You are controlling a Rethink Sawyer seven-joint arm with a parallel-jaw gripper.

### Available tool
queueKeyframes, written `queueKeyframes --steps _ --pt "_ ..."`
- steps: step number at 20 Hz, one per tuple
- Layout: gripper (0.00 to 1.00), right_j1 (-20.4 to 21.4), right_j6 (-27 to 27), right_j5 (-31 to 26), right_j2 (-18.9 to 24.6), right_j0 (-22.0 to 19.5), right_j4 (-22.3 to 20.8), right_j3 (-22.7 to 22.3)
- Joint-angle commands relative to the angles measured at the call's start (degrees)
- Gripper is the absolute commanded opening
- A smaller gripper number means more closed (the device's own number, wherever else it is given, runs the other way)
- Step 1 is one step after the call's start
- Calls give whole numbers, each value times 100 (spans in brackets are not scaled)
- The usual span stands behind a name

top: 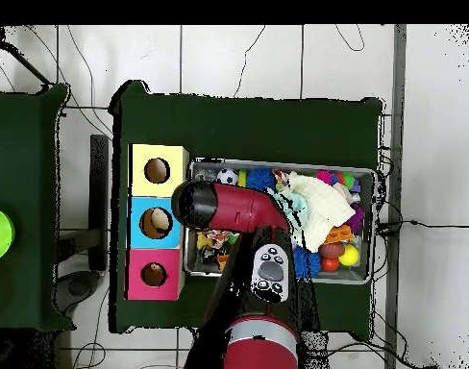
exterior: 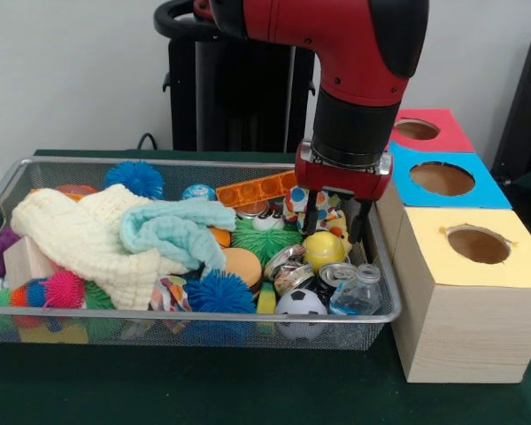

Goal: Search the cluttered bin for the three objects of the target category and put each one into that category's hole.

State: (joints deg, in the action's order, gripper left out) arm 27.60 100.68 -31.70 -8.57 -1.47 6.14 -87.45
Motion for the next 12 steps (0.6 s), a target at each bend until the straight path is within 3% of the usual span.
queueKeyframes --steps 1,12 --pt "100 -205 174 -542 329 -252 -362 -569" --pt "100 -254 -89 -731 553 -434 -557 -723"
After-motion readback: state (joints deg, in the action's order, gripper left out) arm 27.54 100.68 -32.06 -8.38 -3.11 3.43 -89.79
